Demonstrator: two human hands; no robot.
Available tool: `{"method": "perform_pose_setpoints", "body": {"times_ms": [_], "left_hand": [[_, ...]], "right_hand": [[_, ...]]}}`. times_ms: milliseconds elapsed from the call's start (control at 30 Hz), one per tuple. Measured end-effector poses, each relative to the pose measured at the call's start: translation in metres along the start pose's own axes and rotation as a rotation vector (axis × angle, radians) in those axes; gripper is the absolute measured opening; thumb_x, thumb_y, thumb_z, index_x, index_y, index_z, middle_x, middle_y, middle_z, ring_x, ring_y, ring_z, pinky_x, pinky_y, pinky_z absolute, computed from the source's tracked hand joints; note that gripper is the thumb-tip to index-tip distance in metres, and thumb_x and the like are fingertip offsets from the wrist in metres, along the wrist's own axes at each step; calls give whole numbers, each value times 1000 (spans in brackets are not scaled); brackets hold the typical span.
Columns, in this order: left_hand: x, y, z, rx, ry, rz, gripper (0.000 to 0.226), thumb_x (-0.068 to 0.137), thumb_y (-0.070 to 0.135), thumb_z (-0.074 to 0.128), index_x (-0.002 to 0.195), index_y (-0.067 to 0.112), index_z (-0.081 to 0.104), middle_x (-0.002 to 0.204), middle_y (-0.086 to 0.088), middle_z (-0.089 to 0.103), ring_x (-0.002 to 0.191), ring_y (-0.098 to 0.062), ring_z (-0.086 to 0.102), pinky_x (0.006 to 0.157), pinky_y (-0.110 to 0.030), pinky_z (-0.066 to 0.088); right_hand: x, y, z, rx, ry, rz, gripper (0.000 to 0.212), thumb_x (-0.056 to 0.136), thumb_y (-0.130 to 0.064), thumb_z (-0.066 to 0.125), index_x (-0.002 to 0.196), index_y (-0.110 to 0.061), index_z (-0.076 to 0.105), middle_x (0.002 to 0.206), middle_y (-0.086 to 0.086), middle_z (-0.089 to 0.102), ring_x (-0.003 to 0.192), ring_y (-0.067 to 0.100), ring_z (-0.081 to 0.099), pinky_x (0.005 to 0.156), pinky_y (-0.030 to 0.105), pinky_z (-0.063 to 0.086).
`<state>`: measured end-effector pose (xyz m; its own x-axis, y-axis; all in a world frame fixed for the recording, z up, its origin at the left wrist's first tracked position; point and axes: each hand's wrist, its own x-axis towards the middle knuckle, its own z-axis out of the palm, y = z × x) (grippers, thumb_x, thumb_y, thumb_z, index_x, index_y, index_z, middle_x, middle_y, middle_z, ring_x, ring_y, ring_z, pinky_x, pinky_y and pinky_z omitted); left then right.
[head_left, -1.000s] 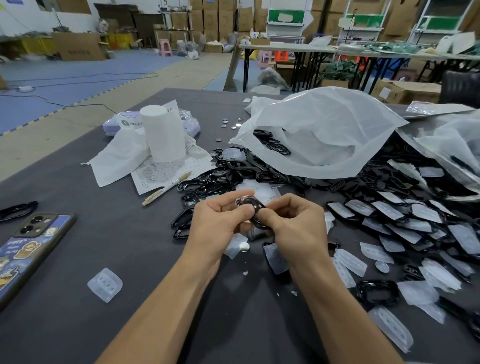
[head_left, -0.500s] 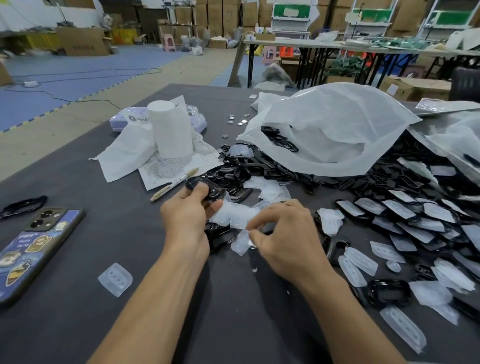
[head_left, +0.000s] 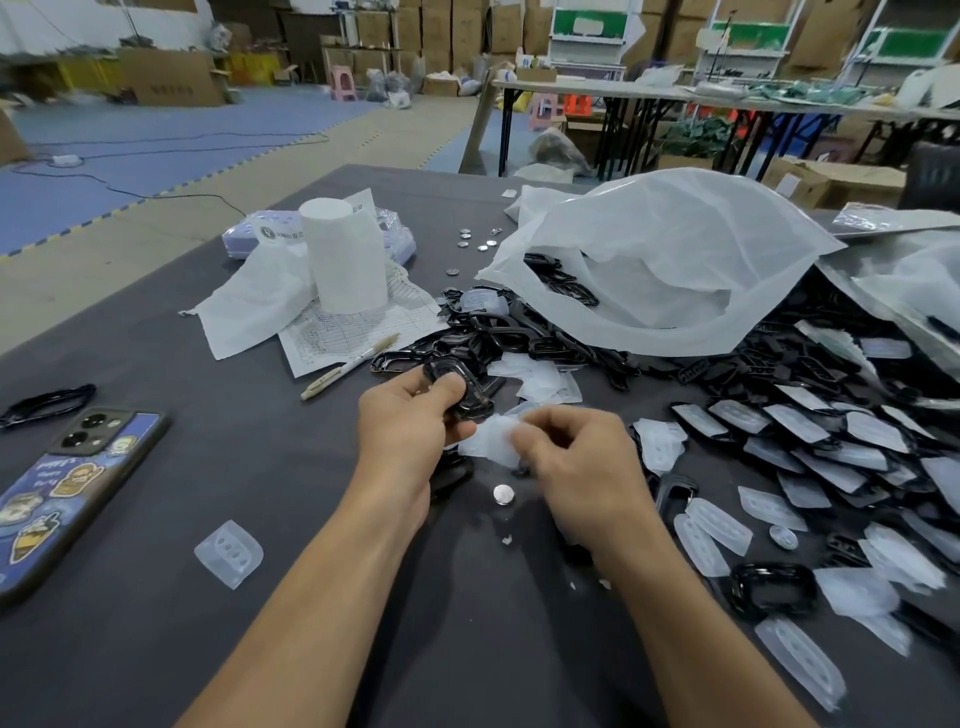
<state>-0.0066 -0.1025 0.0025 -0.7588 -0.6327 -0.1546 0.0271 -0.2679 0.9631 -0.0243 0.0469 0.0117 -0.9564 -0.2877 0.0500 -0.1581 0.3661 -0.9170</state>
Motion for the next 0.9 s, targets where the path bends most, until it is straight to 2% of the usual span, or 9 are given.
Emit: {"method": "perform_pose_setpoints", "body": {"times_ms": [33, 133, 233, 333, 533, 633, 767, 833, 900], "left_hand": [[-3, 0, 2, 29, -34, 0, 14, 95, 6, 70, 82, 4, 76, 81, -14, 72, 64, -19, 64, 54, -24, 54], [-16, 0, 8, 97, -166, -1, 17, 94, 8, 69, 79, 8, 76, 80, -24, 74, 57, -25, 67, 51, -28, 54], [-23, 2, 12, 113, -221, 11, 33, 93, 8, 71, 63, 18, 75, 66, -15, 73, 48, -21, 66, 44, -24, 50], [-25, 3, 14, 136, -220, 21, 40, 93, 7, 72, 57, 22, 75, 65, -7, 72, 50, -14, 64, 46, -20, 50], [-26, 2, 13, 167, -233, 21, 28, 95, 6, 71, 68, 14, 76, 65, -6, 72, 50, -12, 63, 45, -21, 48], [-26, 2, 14, 182, -240, 36, 35, 94, 3, 69, 64, 18, 76, 65, -2, 72, 52, -10, 64, 47, -19, 49], [-25, 1, 14, 200, -233, 59, 33, 92, 2, 68, 65, 17, 76, 66, -4, 71, 56, -11, 65, 48, -20, 50], [-25, 0, 14, 200, -236, 59, 35, 92, 1, 69, 62, 19, 75, 64, -2, 70, 54, -10, 64, 48, -21, 51], [-25, 0, 14, 204, -236, 57, 38, 92, 1, 69, 60, 21, 75, 62, 0, 70, 53, -9, 65, 47, -20, 51]], "right_hand": [[1, -1, -3, 110, -33, 30, 28, 93, -12, 64, 71, -25, 73, 65, 1, 71, 50, 13, 52, 54, 29, 45], [1, -5, -7, 298, -105, 60, 41, 93, -1, 57, 65, -28, 69, 65, 10, 70, 42, 16, 46, 46, 24, 39], [0, -4, -8, 383, -69, 93, 30, 93, -1, 60, 72, -19, 72, 61, 15, 64, 39, 14, 43, 40, 19, 35], [2, -4, -10, 457, -44, 120, 23, 93, -1, 63, 80, -13, 77, 57, 11, 61, 37, 10, 41, 38, 18, 33], [4, -4, -14, 505, 30, 133, 24, 91, -5, 73, 70, -16, 77, 49, 3, 49, 40, 9, 40, 41, 16, 36], [4, -6, -16, 537, 95, 120, 27, 92, -3, 71, 69, -15, 75, 55, 7, 60, 39, 10, 49, 39, 16, 38], [5, -10, -19, 693, 70, 101, 29, 94, -2, 60, 73, -13, 78, 77, 16, 76, 60, 20, 69, 52, 22, 51], [5, -9, -20, 711, 57, 111, 31, 95, -9, 63, 68, -14, 78, 74, 16, 75, 60, 22, 69, 56, 23, 53], [6, -7, -20, 695, 61, 104, 23, 90, 2, 68, 75, -12, 78, 70, 14, 71, 58, 20, 66, 56, 24, 53]]}}
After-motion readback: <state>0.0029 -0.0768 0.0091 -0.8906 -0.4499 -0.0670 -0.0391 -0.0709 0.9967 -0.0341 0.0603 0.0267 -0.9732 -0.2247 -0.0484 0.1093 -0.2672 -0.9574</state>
